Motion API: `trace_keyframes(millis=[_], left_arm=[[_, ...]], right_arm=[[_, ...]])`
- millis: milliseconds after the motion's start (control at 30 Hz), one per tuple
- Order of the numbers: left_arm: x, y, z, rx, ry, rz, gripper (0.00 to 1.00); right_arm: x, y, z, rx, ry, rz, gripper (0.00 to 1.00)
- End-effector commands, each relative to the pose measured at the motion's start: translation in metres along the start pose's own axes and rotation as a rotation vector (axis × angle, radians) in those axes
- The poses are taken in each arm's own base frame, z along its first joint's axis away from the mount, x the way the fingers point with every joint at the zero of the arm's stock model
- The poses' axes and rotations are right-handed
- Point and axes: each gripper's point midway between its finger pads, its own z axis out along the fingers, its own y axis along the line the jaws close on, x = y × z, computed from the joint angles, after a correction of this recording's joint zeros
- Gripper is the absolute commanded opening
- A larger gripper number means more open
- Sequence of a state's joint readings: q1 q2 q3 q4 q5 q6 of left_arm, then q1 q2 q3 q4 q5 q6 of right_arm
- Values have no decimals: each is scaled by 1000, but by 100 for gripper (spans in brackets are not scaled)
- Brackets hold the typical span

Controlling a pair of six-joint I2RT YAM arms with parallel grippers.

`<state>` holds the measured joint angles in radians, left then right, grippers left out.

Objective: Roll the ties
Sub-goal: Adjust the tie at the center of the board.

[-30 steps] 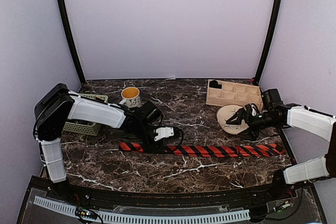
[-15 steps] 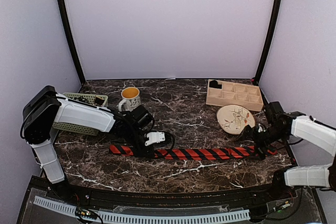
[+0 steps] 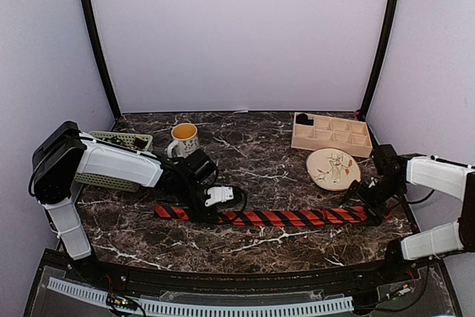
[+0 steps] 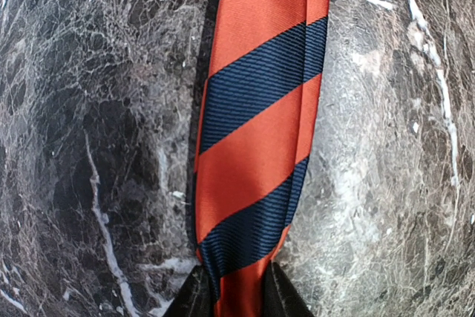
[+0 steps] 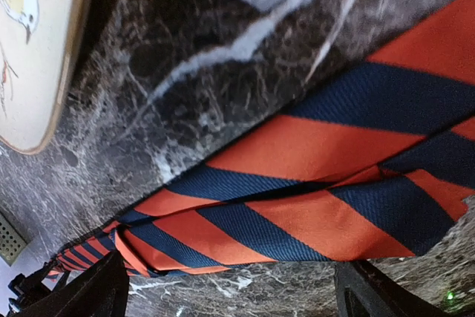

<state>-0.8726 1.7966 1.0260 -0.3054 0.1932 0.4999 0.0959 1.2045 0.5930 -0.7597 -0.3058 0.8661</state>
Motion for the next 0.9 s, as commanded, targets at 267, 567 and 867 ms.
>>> trace_keyframes(millis=[267,567,867], left_arm=[[26,-6,0,20,76,-27,27],[1,-3,-24,43,-31,-52,57],[-38,7,-61,8,-202,-117,85]], right_arm=[[-42,8,-15,35,-81,-65,97],[-30,37,-40,-120,-83,-171,99],[8,102,-31,-359,-1,-271,90]])
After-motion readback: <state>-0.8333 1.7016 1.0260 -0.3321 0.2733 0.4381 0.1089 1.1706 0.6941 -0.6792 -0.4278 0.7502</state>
